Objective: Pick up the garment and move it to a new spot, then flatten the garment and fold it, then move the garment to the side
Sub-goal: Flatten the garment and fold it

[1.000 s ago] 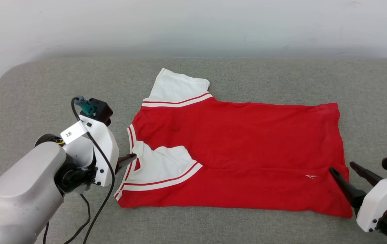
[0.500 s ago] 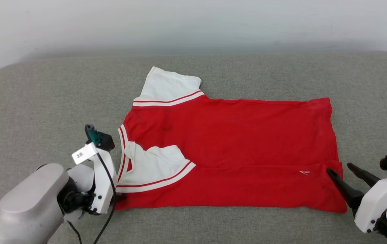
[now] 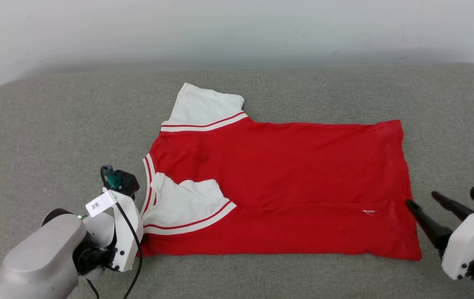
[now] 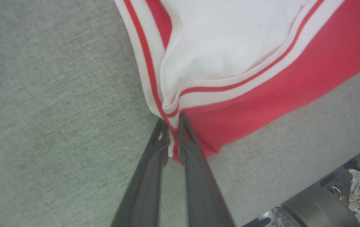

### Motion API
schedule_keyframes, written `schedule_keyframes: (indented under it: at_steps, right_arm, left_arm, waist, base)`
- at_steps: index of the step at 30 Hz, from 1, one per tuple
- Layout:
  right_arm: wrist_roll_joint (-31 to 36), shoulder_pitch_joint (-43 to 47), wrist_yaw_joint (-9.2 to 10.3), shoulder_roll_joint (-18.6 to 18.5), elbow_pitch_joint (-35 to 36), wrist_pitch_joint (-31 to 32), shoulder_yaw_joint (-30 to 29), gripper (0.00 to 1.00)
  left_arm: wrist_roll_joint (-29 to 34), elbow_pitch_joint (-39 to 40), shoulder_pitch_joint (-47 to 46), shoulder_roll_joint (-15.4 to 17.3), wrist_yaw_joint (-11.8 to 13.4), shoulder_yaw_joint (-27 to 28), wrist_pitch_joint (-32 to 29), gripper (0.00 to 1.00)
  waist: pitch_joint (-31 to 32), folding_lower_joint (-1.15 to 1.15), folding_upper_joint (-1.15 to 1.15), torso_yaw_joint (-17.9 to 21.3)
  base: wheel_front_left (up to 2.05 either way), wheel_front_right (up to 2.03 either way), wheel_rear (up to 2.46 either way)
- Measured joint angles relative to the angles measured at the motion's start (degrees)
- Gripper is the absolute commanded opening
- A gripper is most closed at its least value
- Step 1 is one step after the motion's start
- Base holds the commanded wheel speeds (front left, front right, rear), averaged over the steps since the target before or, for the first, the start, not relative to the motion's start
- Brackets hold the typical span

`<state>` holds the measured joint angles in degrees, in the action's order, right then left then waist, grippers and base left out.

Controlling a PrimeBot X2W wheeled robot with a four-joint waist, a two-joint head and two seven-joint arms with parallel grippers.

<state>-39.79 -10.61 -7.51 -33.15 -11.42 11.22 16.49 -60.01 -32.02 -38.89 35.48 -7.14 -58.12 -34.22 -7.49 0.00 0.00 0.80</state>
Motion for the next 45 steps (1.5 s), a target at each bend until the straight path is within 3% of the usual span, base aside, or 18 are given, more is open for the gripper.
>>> schedule_keyframes:
  at_steps: [7,12,16,20,31,38,39,40,41,45]
  right_arm:
    - [2.50,-1.14,0.00,-4.53,2.90,5.55,-3.01,1.00]
    - [2.25,-1.55,0.00,-6.99,5.21,13.80,-3.14,1.00]
    - [1.00,-1.55,0.00,-7.73,5.94,21.45,-1.69,1.00]
    - [0.75,-2.24,0.00,-7.00,4.87,24.88,-1.05,1.00]
    - [0.15,-3.37,0.00,-1.69,-3.10,24.83,2.40,1.00]
    - [-0.38,-3.80,0.00,-1.07,-7.89,22.37,5.70,1.00]
    - [-0.66,-3.85,0.01,-1.08,-8.24,21.78,6.14,0.43]
    - [-1.08,-4.03,0.01,-1.07,-8.53,20.95,6.37,0.07]
    - [-1.53,-4.19,0.01,-1.05,-8.84,20.04,6.51,0.00]
    - [-2.58,-4.78,0.00,-1.49,-9.13,17.23,7.67,0.00]
  left_arm:
    - [2.01,5.68,0.91,2.29,0.35,1.07,7.20,0.00]
    - [2.99,9.94,1.02,3.58,1.74,1.56,8.99,0.00]
    - [3.90,12.71,1.03,4.31,2.71,1.55,9.17,0.00]
    - [4.41,14.60,1.03,4.89,3.63,1.29,9.12,0.00]
    - [4.91,16.19,0.99,4.93,4.09,1.24,9.23,0.00]
    - [4.80,15.80,1.00,4.79,4.09,1.21,9.81,0.00]
    - [4.79,15.68,1.05,4.76,4.09,1.18,10.04,0.00]
    - [4.66,15.53,1.20,4.77,4.09,1.20,10.22,0.00]
    - [4.34,15.30,1.43,4.76,4.08,1.19,10.27,0.00]
    - [3.68,14.77,2.81,4.58,4.05,1.24,11.05,0.00]
  waist:
    - [1.29,0.00,0.00,-0.04]
    - [1.07,0.00,0.00,-0.43]
    - [0.64,0.00,0.00,-0.54]
    - [0.03,0.00,0.00,-0.77]
    - [-2.31,0.00,0.00,-1.88]
    - [-3.34,0.00,0.00,-2.19]
    - [-3.31,0.00,0.00,-2.16]
    - [-3.26,0.00,0.00,-2.09]
    - [-3.16,0.00,0.00,-2.01]
    - [-2.05,0.00,0.00,-1.75]
  base:
    - [0.00,0.00,0.00]
    - [0.00,0.00,0.00]
    - [0.00,0.00,0.00]
    - [0.00,0.00,0.00]
    - [0.00,0.00,0.00]
    - [0.00,0.00,0.00]
    - [0.00,0.00,0.00]
    - [0.00,0.00,0.00]
    - [0.00,0.00,0.00]
    - [0.00,0.00,0.00]
